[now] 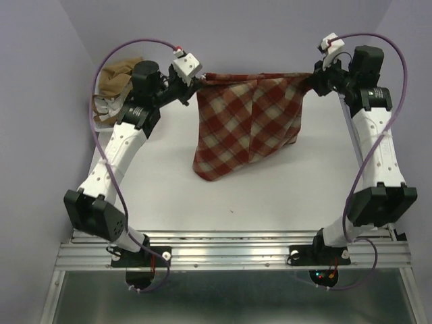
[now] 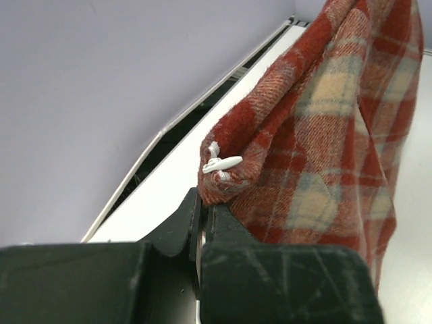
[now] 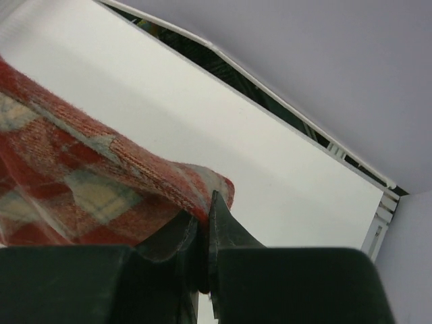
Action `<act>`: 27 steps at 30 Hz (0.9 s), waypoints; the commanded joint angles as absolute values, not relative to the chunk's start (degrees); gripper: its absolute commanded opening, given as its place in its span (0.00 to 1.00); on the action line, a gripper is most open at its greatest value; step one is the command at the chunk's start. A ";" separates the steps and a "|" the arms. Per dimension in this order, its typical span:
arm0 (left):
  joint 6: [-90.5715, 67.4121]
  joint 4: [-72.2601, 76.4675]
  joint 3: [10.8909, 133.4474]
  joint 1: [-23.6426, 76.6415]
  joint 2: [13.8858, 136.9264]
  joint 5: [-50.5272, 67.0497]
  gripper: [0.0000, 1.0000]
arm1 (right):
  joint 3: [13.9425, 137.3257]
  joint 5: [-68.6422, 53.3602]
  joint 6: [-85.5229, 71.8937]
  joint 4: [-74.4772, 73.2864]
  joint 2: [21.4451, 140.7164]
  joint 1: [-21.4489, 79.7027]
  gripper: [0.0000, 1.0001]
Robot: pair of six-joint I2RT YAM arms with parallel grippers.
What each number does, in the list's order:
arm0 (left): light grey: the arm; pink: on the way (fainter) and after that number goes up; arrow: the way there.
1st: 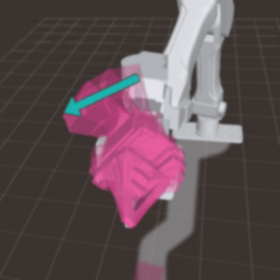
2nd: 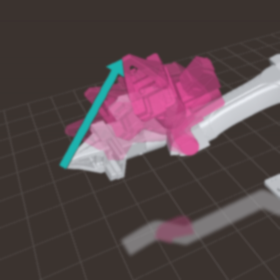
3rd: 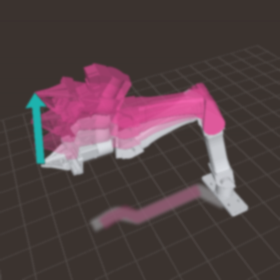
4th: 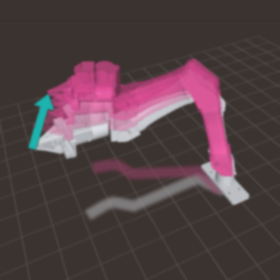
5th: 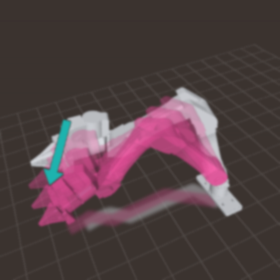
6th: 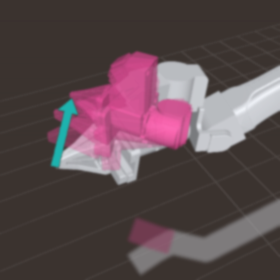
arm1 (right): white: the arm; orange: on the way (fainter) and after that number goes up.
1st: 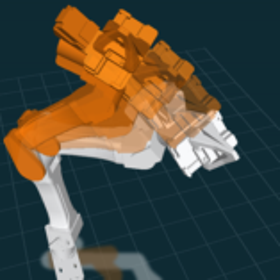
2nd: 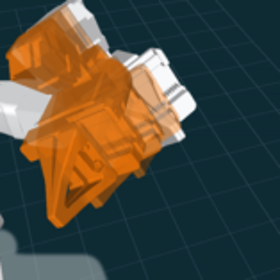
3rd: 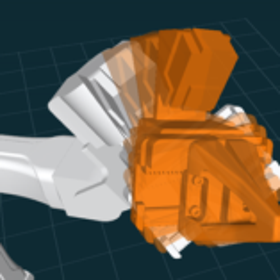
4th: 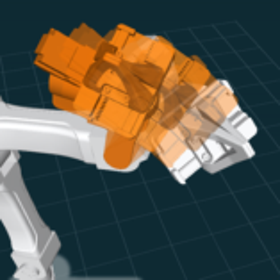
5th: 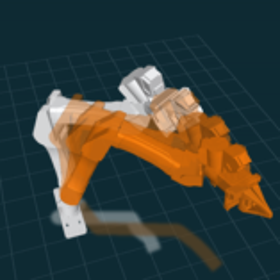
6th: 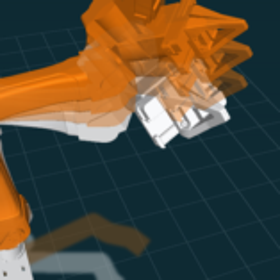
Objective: Fold and stack the skirts
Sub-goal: Flatten the skirt out
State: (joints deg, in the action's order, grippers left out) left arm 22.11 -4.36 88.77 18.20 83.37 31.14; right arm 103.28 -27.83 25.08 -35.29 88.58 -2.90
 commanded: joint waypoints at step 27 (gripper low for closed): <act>65.83 0.31 58.69 11.95 70.29 42.70 0.47 | 61.27 -36.39 53.85 -29.76 63.10 -6.77 0.95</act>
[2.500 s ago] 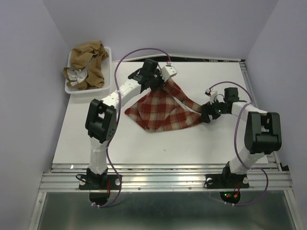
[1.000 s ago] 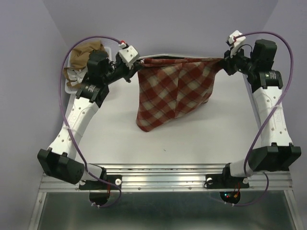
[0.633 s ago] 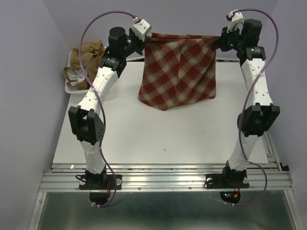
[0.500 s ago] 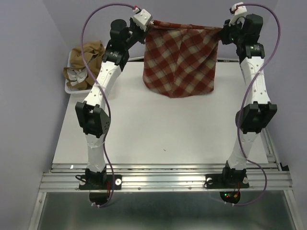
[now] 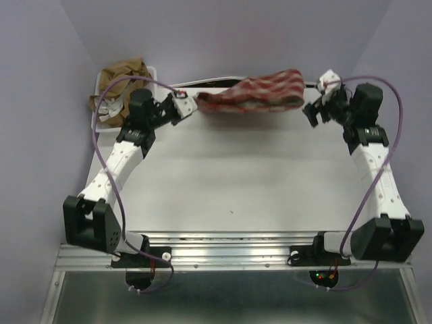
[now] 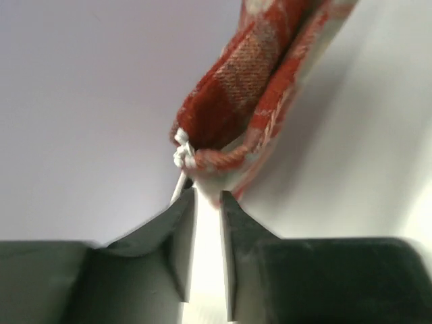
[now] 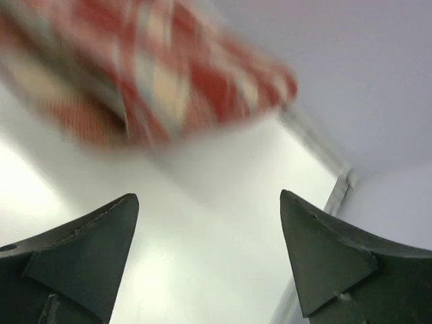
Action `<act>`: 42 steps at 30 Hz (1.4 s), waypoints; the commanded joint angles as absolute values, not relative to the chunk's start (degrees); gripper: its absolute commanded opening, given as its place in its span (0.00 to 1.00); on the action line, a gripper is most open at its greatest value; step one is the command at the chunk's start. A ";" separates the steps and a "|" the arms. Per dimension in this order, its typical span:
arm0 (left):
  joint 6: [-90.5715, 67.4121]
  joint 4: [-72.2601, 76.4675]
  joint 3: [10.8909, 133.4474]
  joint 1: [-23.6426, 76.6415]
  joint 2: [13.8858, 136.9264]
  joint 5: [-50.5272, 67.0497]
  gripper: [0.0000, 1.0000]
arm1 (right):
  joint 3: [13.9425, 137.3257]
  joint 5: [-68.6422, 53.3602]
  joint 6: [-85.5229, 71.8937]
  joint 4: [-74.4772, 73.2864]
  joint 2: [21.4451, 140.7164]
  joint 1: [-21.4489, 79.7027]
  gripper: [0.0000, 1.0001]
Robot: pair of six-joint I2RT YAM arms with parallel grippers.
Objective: Fold and stack the skirts
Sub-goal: Flatten the skirt out
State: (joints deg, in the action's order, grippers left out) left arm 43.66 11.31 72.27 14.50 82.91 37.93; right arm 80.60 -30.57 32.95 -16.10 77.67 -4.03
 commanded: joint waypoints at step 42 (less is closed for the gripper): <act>50.09 -12.22 57.66 26.02 96.76 0.62 0.43 | 77.00 -12.40 16.08 -35.33 117.51 14.85 0.52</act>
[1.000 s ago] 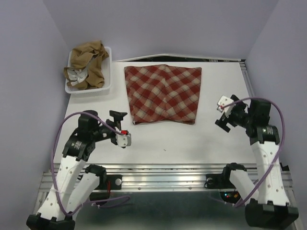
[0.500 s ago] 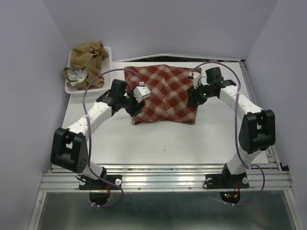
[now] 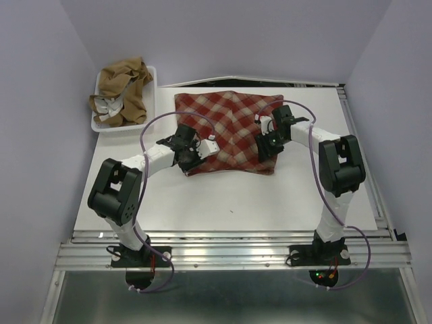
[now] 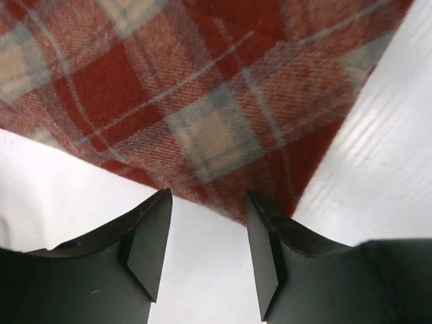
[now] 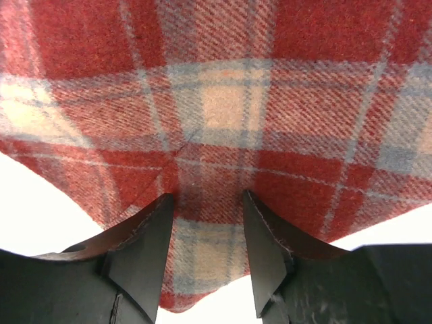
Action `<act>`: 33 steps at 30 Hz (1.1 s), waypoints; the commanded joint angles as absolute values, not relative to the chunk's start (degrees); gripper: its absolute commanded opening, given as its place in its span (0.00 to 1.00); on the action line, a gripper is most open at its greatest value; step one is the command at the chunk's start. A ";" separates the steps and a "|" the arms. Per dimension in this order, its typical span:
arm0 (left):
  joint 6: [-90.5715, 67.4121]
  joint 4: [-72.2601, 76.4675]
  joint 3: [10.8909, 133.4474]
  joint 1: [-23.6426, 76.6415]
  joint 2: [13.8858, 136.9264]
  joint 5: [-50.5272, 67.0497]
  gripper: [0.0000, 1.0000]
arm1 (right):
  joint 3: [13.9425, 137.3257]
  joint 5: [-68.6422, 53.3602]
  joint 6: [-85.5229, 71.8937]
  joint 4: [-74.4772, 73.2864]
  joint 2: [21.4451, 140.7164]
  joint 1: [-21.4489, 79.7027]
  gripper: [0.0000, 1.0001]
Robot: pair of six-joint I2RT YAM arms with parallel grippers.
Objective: Fold and stack the skirts
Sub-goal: Flatten the skirt out
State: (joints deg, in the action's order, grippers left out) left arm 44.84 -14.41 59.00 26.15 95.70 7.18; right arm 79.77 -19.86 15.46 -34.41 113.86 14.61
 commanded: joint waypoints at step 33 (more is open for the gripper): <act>43.51 -6.77 82.25 25.49 110.63 13.36 0.49 | 98.17 2.74 22.24 -33.38 116.63 8.44 0.57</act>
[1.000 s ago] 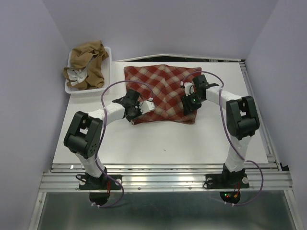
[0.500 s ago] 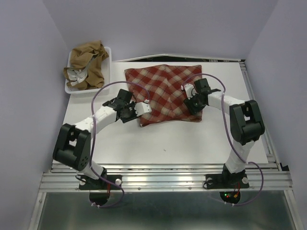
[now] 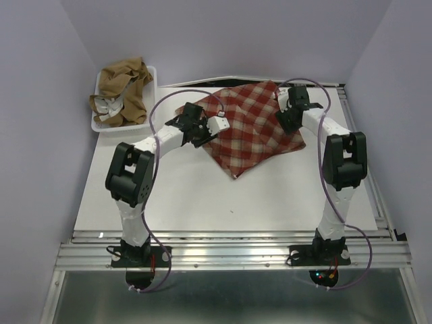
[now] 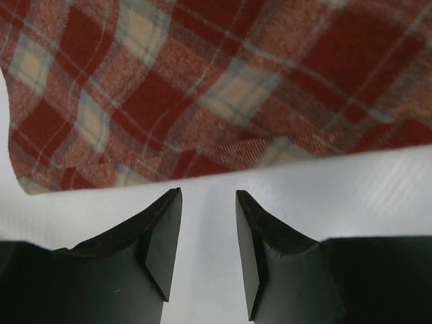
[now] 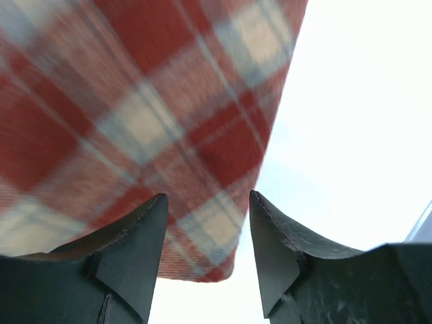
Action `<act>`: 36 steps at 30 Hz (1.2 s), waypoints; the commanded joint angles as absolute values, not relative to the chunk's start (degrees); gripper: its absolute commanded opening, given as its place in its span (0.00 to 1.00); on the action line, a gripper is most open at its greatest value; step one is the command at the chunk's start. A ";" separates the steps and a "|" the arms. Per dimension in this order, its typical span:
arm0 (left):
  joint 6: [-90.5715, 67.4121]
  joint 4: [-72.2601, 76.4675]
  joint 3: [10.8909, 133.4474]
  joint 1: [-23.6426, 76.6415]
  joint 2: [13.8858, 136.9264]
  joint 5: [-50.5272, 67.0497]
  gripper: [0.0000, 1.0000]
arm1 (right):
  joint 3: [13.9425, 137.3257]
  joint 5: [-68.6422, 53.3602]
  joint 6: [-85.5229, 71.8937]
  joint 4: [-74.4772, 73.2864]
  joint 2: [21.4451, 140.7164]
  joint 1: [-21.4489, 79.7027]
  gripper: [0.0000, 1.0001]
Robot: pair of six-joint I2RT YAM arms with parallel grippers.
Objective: Fold and stack the skirts
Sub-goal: Flatten the skirt out
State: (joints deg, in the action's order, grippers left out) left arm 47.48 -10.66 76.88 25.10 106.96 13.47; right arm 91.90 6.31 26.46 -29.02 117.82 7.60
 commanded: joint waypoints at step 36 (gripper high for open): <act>32.53 -26.36 74.43 61.34 104.86 28.29 0.37 | 104.16 -11.50 25.21 -41.04 124.38 7.91 0.57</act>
State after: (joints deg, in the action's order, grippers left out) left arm 44.49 -19.75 71.92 59.77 109.06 19.07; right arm 103.90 -6.87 21.80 -38.00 128.11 7.88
